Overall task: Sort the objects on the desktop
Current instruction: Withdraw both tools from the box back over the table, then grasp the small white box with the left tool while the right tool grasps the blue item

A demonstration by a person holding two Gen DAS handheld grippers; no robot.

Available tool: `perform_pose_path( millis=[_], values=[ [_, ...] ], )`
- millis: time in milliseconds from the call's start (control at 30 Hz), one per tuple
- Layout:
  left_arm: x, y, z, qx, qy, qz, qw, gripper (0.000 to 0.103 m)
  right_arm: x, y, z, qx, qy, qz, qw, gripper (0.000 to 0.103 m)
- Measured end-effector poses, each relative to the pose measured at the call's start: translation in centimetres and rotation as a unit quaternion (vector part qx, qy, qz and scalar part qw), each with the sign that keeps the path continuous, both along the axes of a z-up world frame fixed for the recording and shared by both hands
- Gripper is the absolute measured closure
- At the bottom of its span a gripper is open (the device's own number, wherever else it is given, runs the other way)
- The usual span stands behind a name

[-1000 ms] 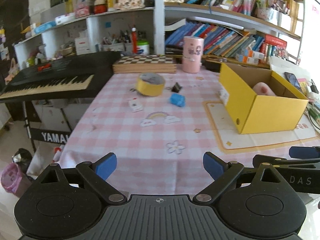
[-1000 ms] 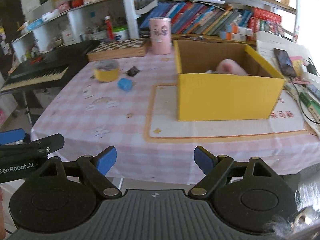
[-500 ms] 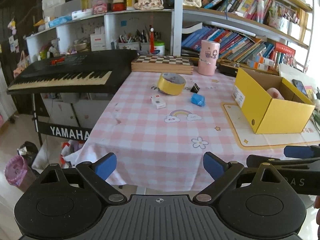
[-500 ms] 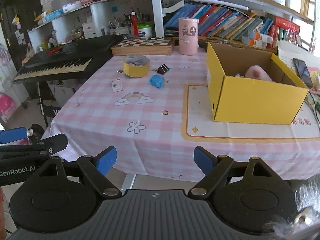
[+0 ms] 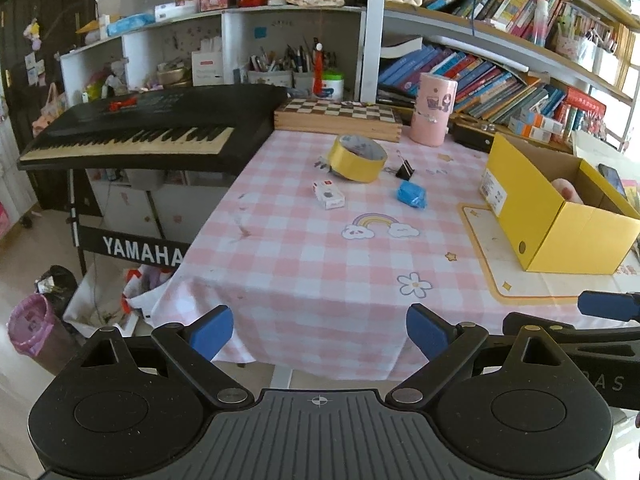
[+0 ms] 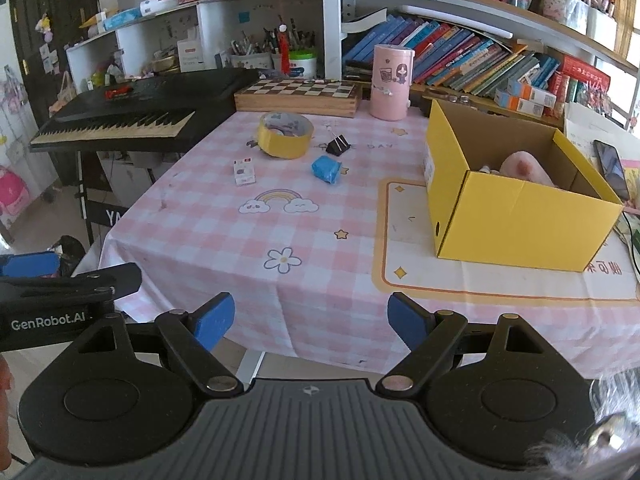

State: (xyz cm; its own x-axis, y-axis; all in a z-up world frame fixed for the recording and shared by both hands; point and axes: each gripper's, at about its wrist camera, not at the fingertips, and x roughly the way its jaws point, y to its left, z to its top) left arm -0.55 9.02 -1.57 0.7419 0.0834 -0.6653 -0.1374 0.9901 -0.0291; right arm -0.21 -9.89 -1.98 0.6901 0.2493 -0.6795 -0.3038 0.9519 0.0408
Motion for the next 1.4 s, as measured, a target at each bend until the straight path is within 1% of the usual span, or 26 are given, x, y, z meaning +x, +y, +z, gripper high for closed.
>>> perform_pose_path(
  millis=[200, 300, 400, 900, 1000, 1133, 1200, 1300, 1400],
  values=[
    [1.8, 0.0, 0.3, 0.021, -0.005, -0.002, 0.9998, 0.008, 3.3, 0.0, -0.3, 0.022, 0.012, -0.004, 1.0, 0.02],
    [3.2, 0.0, 0.3, 0.02, -0.007, -0.005, 0.9998, 0.008, 4.5, 0.3, -0.1, 0.019, 0.002, 0.0, 1.0, 0.022],
    [4.7, -0.1, 0.1, 0.023, -0.004, 0.001, 0.9997, 0.008, 6.1, 0.4, -0.1, 0.016, 0.004, 0.004, 1.0, 0.025],
    [11.1, -0.6, -1.4, 0.02, 0.031, 0.042, 0.9984, 0.008, 14.4, 0.7, -1.5, 0.005, 0.044, 0.047, 0.998, 0.027],
    [12.3, -0.7, -1.4, 0.019, 0.03, 0.044, 0.9984, 0.008, 16.3, 0.7, -1.9, 0.009, 0.049, 0.05, 0.998, 0.027],
    [14.2, -1.1, -1.2, 0.039, 0.019, 0.049, 0.9979, 0.009, 18.5, 1.1, -2.2, 0.018, 0.042, 0.053, 0.998, 0.032],
    [15.3, -1.0, -1.3, 0.043, 0.019, 0.056, 0.9973, 0.01, 19.8, 1.5, -2.4, 0.021, 0.042, 0.057, 0.997, 0.034],
    [17.0, -0.3, -1.8, 0.036, 0.027, 0.068, 0.9967, 0.01, 21.7, 2.2, -3.1, 0.018, 0.045, 0.063, 0.997, 0.034],
    [18.6, 0.3, -2.5, 0.022, 0.032, 0.08, 0.9961, 0.01, 23.3, 3.2, -3.9, 0.001, 0.038, 0.075, 0.996, 0.034]
  ],
)
